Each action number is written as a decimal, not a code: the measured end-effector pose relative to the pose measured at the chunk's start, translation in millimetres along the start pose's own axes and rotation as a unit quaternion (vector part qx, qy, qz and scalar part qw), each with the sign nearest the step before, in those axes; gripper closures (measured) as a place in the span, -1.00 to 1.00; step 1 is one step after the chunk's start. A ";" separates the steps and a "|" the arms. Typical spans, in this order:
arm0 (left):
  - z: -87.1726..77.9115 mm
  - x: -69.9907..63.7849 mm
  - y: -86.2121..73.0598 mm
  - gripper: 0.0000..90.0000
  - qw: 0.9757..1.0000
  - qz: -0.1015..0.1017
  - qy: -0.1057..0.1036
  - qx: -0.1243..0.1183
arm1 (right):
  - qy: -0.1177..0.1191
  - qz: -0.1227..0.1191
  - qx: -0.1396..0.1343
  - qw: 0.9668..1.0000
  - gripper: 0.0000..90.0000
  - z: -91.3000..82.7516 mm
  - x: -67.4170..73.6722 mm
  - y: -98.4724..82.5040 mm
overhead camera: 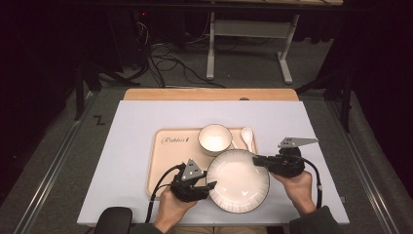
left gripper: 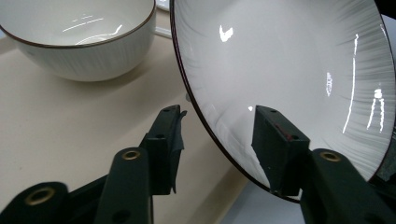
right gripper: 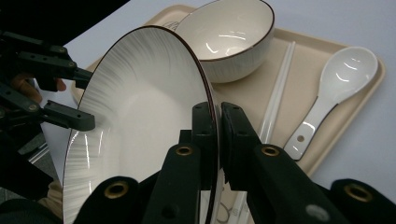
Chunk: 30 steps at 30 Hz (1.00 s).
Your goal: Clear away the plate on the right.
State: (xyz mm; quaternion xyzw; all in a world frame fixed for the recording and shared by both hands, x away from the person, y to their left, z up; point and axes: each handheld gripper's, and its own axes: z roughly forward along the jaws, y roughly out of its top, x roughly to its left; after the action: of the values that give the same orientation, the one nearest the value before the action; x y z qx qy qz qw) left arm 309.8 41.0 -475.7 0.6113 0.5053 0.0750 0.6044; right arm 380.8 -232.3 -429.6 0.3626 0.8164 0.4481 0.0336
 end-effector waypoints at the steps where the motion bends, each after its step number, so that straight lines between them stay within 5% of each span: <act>1: -0.2 0.6 0.2 0.25 1.000 0.000 0.001 0.001 | 0.002 -0.002 -0.003 1.000 0.92 1.2 1.1 1.1; 21: 0.1 6.1 24.6 0.79 0.998 -0.056 0.016 -0.024 | -0.008 -0.027 -0.012 1.000 0.91 3.5 7.1 3.3; 30: -1.0 5.2 40.5 0.89 0.998 -0.049 0.013 -0.046 | -0.017 -0.028 -0.017 0.999 0.90 -1.9 13.5 -1.6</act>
State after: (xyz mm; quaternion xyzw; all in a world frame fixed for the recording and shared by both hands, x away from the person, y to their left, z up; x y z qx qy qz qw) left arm 332.9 55.0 -445.1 0.5562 0.5385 0.0765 0.6283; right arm 369.3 -225.8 -426.1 0.3462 0.8181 0.4544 0.0663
